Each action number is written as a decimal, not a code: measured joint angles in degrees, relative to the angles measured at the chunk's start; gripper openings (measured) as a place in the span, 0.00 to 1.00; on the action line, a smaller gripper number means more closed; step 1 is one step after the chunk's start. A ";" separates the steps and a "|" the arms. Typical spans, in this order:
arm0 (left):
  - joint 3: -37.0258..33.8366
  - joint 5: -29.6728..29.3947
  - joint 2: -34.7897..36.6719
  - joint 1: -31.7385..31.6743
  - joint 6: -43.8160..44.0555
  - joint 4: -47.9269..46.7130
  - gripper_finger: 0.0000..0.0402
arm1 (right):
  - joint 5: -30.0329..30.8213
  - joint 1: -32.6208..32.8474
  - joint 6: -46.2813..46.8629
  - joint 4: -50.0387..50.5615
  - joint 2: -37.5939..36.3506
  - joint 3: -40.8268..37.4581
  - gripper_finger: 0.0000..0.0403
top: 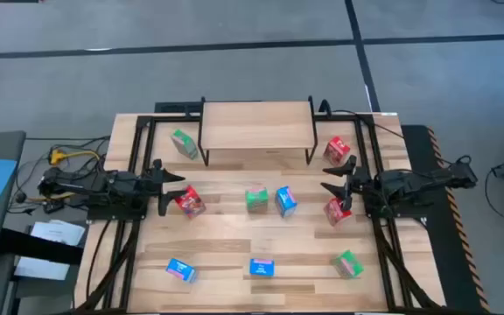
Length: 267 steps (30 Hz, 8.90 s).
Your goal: Stack cereal on shelf
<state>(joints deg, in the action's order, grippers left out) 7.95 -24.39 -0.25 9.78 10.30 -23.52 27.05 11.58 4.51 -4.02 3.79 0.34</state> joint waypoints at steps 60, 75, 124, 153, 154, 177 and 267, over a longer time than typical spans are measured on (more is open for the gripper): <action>0.01 0.00 -0.02 -0.01 0.00 -0.01 0.55 | -0.01 0.00 0.00 0.01 -0.02 0.00 0.65; 0.02 -0.01 -0.02 0.00 0.01 0.00 0.55 | 0.00 0.00 0.00 0.00 0.00 0.01 0.65; 0.00 0.01 0.00 -0.02 0.01 -0.01 0.55 | 0.00 0.00 0.00 0.01 0.00 0.02 0.65; 0.00 -0.01 -0.02 -0.02 0.01 0.01 0.55 | 0.00 0.02 0.00 -0.01 -0.02 0.02 0.65; 0.02 -0.01 -0.02 0.00 0.01 -0.01 0.55 | -0.02 0.00 0.00 0.00 0.00 0.00 0.65; 0.01 0.00 -0.02 0.00 0.01 -0.01 0.55 | 0.00 0.02 0.00 0.01 -0.01 0.01 0.65; -0.02 0.16 0.00 -0.02 10.52 21.52 0.55 | -0.05 0.00 -2.84 -13.97 0.00 3.25 0.79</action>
<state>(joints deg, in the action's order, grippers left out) 7.92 -24.23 -0.25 9.76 20.82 -2.00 27.00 11.57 1.67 -17.99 3.79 3.60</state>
